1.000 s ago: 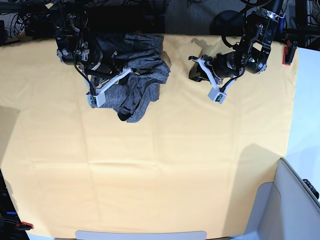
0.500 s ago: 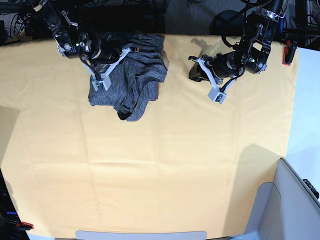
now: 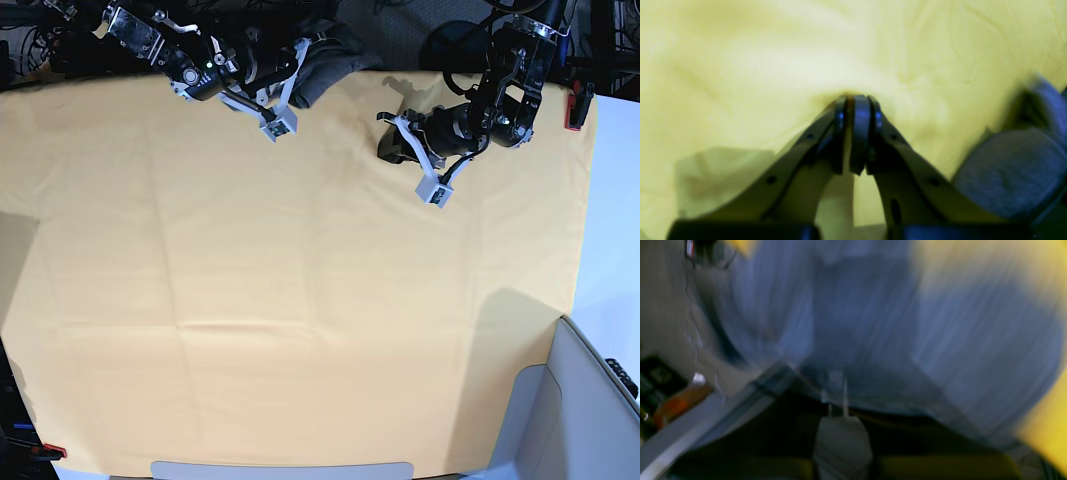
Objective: Fold the T-shirt properly
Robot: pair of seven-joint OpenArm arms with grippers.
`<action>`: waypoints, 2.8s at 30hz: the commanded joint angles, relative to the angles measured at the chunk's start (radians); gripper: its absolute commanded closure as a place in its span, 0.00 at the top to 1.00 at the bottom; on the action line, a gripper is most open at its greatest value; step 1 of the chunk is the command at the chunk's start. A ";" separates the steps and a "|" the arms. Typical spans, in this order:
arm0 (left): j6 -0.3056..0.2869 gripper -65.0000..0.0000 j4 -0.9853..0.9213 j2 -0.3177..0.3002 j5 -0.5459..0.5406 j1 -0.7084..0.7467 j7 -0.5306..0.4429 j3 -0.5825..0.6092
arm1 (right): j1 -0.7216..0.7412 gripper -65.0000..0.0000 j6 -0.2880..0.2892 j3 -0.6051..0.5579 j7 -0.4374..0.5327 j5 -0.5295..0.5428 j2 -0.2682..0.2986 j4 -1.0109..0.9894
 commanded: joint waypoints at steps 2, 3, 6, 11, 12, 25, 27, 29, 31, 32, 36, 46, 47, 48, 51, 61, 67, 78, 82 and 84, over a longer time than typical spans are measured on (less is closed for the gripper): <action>0.043 0.06 -0.013 -0.015 0.091 0.011 0.070 0.003 | -0.008 0.00 -0.002 0.056 0.004 -0.107 -0.001 0.006; 0.044 0.06 -0.013 -0.015 0.091 0.011 0.070 0.003 | -0.016 0.00 -0.002 0.080 0.004 -0.153 -0.004 0.000; 0.044 0.06 -0.013 -0.015 0.091 0.013 0.070 -0.002 | -0.045 0.00 -0.002 0.151 0.001 -0.294 -0.033 -0.029; 0.044 0.06 -0.013 -0.015 0.091 0.013 0.070 -0.004 | -0.079 0.00 -0.002 0.192 0.001 -0.464 -0.097 -0.037; 0.044 0.06 -0.013 -0.015 0.091 0.013 0.070 -0.004 | -0.080 0.00 -0.002 0.192 0.001 -0.495 -0.107 -0.040; 0.044 0.06 -0.010 -0.017 0.091 0.013 0.070 -0.005 | -0.014 0.00 0.048 0.237 0.107 -0.590 -0.160 -0.330; 0.044 0.06 -0.010 -0.017 0.091 0.013 0.072 -0.005 | 0.001 0.00 0.076 0.237 0.119 -0.596 -0.180 -0.367; 0.044 0.06 -0.008 -0.018 0.091 0.013 0.072 -0.005 | 0.012 0.00 0.080 0.237 0.119 -0.596 -0.194 -0.385; 0.044 0.06 -0.007 -0.040 0.089 0.013 0.072 -0.005 | 0.013 0.00 0.080 0.237 0.119 -0.596 -0.206 -0.387; 0.044 0.06 -0.007 -0.043 0.089 0.013 0.072 -0.005 | 0.013 0.00 0.080 0.237 0.119 -0.596 -0.216 -0.387; 0.044 0.06 0.015 -0.048 0.089 0.013 0.072 -0.005 | 0.016 0.00 0.080 0.231 0.119 -0.596 -0.225 -0.388; 0.035 0.22 0.242 0.015 0.051 0.125 0.293 -0.166 | 0.010 0.00 0.080 0.229 0.119 -0.596 -0.225 -0.388; 0.035 0.27 0.263 0.020 0.030 0.126 0.317 -0.162 | 0.010 0.00 0.080 0.229 0.119 -0.596 -0.225 -0.388; 0.035 0.32 0.286 0.028 -0.003 0.123 0.351 -0.160 | 0.010 0.00 0.080 0.229 0.119 -0.596 -0.225 -0.388; 0.038 0.36 0.308 0.037 -0.092 0.117 0.417 -0.159 | 0.010 0.00 0.080 0.229 0.119 -0.596 -0.228 -0.388; 0.038 0.36 0.250 0.146 -0.216 0.034 0.479 -0.151 | -0.021 0.00 0.080 0.231 0.119 -0.596 -0.228 -0.388; 0.037 0.36 0.133 0.164 -0.216 -0.010 0.466 -0.074 | -0.024 0.00 0.080 0.231 0.119 -0.596 -0.229 -0.388; 0.037 0.36 -0.024 0.193 -0.217 -0.087 0.411 0.042 | -0.024 0.00 0.080 0.232 0.119 -0.596 -0.243 -0.388; 0.037 0.30 -0.024 0.221 -0.217 -0.087 0.411 0.045 | -0.024 0.00 0.080 0.232 0.119 -0.596 -0.245 -0.387; 0.040 0.17 -0.024 0.230 -0.217 -0.087 0.412 0.045 | -0.024 0.00 0.079 0.234 0.121 -0.596 -0.245 -0.382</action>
